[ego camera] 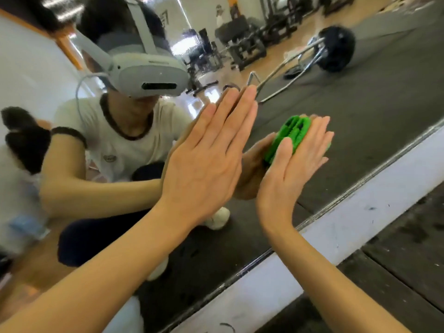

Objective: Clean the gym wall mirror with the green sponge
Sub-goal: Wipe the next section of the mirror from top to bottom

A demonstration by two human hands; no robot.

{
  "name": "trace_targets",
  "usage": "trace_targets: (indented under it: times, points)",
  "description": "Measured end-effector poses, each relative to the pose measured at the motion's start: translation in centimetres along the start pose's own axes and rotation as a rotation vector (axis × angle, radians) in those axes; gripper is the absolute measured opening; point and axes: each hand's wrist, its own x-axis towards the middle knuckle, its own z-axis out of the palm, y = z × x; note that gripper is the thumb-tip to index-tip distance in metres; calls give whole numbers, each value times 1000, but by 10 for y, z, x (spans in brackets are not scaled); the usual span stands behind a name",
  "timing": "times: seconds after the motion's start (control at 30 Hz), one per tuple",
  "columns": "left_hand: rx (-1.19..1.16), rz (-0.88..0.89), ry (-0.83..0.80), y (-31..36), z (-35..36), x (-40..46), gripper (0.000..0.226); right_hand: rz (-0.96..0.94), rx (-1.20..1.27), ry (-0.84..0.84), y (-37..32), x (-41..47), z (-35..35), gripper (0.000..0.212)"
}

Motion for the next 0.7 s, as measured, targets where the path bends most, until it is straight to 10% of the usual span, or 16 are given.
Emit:
trace_targets:
  times: [0.17,0.37,0.6,0.7]
  points:
    - [-12,6,2,1,0,1,59,-672,-164,-285,18,45,-16,56]
    - [-12,-2,12,2,-2,1,61,94,-91,141,55,73,-28,57]
    - [-35,-11,1,2,-4,4,61,-566,-68,-148,-34,76,8,54]
    - [-34,-16,1,2,-6,4,63,-343,-134,-21,20,87,-11,54]
